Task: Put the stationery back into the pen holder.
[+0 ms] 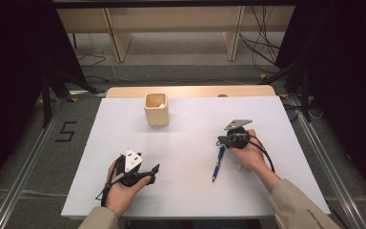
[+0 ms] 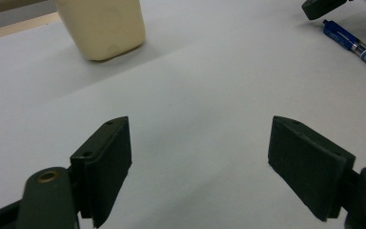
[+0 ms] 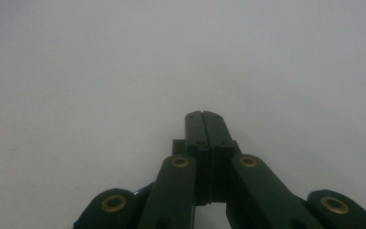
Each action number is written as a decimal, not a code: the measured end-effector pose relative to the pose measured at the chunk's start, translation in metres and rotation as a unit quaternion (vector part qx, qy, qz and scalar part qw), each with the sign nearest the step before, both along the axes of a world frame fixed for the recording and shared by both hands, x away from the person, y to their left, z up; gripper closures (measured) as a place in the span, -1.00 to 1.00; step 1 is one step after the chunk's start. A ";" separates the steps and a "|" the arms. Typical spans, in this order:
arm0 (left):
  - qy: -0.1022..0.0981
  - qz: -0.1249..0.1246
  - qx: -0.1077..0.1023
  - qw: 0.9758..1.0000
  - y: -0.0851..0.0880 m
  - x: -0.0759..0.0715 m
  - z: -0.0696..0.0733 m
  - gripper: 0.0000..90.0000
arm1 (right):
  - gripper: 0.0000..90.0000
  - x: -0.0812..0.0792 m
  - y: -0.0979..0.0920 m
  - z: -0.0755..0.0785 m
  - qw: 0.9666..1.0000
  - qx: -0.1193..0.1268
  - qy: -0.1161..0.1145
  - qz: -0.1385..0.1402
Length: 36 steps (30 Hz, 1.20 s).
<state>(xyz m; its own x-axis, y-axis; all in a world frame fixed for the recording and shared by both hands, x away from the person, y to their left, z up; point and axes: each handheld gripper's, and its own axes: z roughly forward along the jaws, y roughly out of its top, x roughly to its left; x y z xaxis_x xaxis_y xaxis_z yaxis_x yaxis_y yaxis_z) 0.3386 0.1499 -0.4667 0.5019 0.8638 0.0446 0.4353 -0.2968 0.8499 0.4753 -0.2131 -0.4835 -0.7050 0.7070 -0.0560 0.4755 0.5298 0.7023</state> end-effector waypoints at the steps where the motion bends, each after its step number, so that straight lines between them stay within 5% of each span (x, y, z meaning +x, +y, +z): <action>1: 0.000 -0.001 0.001 1.000 0.000 0.000 0.000 -0.50 | 1.00 0.000 0.000 0.000 1.000 -0.001 0.001 0.000; 36: 0.002 -0.012 0.005 1.000 -0.005 -0.002 0.000 -0.48 | 1.00 -0.003 -0.004 -0.002 1.000 -0.019 0.012 -0.003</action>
<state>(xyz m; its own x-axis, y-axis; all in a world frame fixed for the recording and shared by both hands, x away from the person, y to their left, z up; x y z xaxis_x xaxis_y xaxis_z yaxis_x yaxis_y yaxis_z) 0.3370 0.1451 -0.4670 0.5232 0.8507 0.0514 0.4304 -0.3158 0.8456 0.4722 -0.2167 -0.4856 -0.7021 0.7090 -0.0667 0.4946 0.5529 0.6705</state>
